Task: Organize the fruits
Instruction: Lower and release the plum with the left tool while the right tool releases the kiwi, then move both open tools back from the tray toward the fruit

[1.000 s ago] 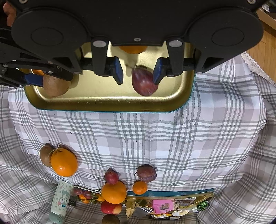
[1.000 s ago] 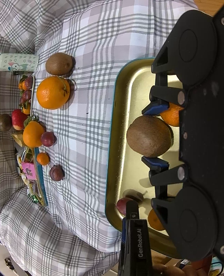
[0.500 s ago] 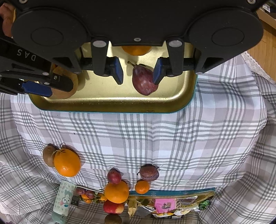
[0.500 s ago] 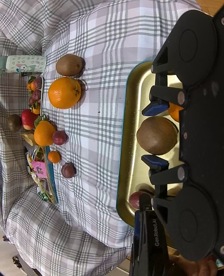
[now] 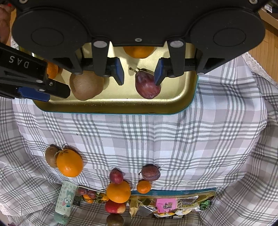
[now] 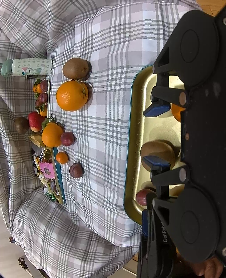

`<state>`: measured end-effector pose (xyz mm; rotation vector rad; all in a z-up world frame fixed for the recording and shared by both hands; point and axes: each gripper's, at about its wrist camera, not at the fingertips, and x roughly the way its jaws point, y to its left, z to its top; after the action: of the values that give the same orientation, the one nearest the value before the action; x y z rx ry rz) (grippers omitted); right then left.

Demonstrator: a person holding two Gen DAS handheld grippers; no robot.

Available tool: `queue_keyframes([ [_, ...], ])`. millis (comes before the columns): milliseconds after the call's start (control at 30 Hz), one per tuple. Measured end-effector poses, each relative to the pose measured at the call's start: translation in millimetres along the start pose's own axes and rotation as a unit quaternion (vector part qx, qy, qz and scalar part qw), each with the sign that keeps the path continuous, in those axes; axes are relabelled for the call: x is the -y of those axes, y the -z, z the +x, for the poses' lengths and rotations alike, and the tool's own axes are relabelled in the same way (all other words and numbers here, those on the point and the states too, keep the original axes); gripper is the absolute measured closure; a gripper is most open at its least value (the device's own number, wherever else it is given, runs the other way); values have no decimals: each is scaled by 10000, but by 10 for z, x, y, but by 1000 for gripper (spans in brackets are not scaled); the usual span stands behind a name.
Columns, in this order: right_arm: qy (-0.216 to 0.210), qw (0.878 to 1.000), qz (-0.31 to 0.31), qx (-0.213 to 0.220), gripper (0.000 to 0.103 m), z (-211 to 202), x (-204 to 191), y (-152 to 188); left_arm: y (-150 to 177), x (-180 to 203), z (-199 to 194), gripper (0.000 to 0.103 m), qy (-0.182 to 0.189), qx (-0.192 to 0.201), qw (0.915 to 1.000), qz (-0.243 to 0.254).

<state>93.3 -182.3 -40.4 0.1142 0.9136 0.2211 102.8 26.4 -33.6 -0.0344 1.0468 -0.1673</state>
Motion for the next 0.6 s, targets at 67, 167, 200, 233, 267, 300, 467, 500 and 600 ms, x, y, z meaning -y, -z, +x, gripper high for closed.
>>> queue_keyframes([
  [67,0,10000,5,19,50,-14,-1,5,0,12,-14,57,-5,14,10000,5],
  [167,-3,10000,21,46,50,-38,-2,14,6,18,-33,57,-12,36,10000,9],
  [200,-5,10000,32,57,50,-45,0,16,8,20,-40,57,-14,45,10000,10],
  [233,-4,10000,44,69,50,-53,-1,18,8,20,-44,57,-17,53,10000,12],
  [267,-3,10000,55,79,50,-57,5,17,9,23,-50,57,-23,60,10000,11],
  [300,1,9999,66,91,50,-65,11,17,10,25,-57,57,-28,71,10000,10],
  [467,15,9998,120,146,50,-90,26,21,11,43,-79,57,-44,112,9999,22],
  [500,20,9998,130,157,50,-97,33,24,10,49,-83,57,-47,123,9999,31],
  [600,34,9997,177,184,50,-109,47,30,6,65,-100,57,-65,160,9998,72],
])
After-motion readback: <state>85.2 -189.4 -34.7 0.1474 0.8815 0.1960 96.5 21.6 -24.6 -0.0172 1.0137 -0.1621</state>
